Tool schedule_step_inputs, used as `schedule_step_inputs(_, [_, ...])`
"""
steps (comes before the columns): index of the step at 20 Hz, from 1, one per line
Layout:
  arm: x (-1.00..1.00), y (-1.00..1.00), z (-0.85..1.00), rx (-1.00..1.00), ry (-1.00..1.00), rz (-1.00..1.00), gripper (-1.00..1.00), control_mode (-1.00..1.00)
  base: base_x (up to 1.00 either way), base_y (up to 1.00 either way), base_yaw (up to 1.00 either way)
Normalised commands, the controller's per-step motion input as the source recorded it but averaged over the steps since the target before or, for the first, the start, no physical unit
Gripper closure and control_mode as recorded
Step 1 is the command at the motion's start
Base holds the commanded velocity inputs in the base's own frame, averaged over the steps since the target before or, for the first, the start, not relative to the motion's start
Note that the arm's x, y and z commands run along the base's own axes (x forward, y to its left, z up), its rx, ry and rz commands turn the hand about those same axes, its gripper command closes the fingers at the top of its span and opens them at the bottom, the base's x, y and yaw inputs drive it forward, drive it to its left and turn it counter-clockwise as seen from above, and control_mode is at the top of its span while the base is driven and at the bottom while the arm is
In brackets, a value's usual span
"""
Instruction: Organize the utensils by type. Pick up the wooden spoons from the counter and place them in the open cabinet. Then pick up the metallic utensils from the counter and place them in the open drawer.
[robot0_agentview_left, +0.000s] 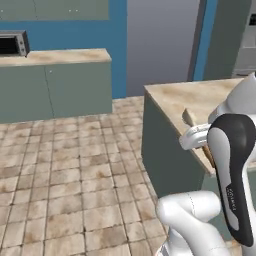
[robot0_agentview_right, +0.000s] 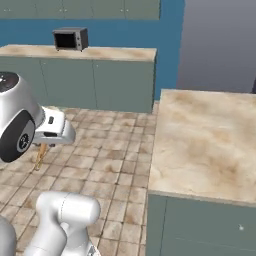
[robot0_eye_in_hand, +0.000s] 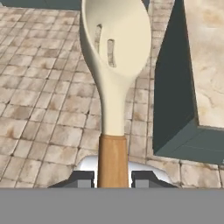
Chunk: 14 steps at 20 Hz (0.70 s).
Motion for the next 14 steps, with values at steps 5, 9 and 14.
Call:
schedule_step_inputs(5, [0.00, 0.00, 0.00, 0.00, 0.00, 0.00, 1.00, 1.00, 0.27, 0.74, 0.45])
schedule_step_inputs(9, [0.00, 0.00, 0.00, 0.00, 0.00, 0.00, 1.00, 1.00, 0.60, 0.49, 0.05])
schedule_step_inputs(14, [0.00, 0.00, 0.00, 0.00, 0.00, 0.00, 1.00, 1.00, 1.00, 0.33, -0.12])
